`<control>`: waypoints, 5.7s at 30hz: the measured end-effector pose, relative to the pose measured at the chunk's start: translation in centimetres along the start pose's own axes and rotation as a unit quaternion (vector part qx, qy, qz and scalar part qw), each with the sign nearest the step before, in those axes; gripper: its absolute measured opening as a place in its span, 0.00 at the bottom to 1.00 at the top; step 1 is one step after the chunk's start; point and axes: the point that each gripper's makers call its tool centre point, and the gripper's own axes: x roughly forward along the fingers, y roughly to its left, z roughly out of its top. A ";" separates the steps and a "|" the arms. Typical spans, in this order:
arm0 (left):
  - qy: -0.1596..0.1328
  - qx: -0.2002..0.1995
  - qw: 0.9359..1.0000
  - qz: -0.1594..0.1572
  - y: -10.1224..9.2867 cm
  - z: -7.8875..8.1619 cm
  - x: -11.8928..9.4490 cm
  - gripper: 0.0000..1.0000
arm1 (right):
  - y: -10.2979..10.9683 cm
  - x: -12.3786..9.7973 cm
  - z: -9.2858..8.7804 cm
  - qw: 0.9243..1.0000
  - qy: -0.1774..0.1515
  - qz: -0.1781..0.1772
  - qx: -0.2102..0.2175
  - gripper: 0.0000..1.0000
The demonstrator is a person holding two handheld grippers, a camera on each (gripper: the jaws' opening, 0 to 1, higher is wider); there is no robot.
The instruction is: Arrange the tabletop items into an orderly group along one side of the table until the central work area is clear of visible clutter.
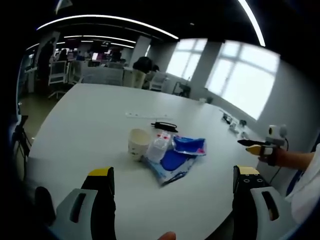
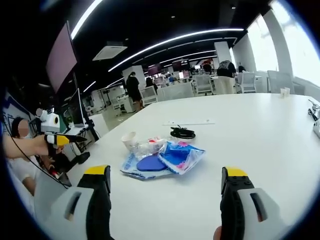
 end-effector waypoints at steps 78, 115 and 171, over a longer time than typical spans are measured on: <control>0.019 -0.008 1.000 -0.015 3.6 1.6 7.4 0.95 | 0.4 3.2 -1.2 1.000 0.019 -0.001 0.021 0.89; 0.028 -0.002 0.999 -0.020 4.1 1.8 11.8 0.93 | -0.5 4.9 -1.7 0.999 0.027 -0.002 0.034 0.88; 0.008 0.005 0.999 -0.033 -3.7 1.9 13.7 0.89 | -5.1 9.2 0.4 0.998 0.033 -0.022 0.044 0.78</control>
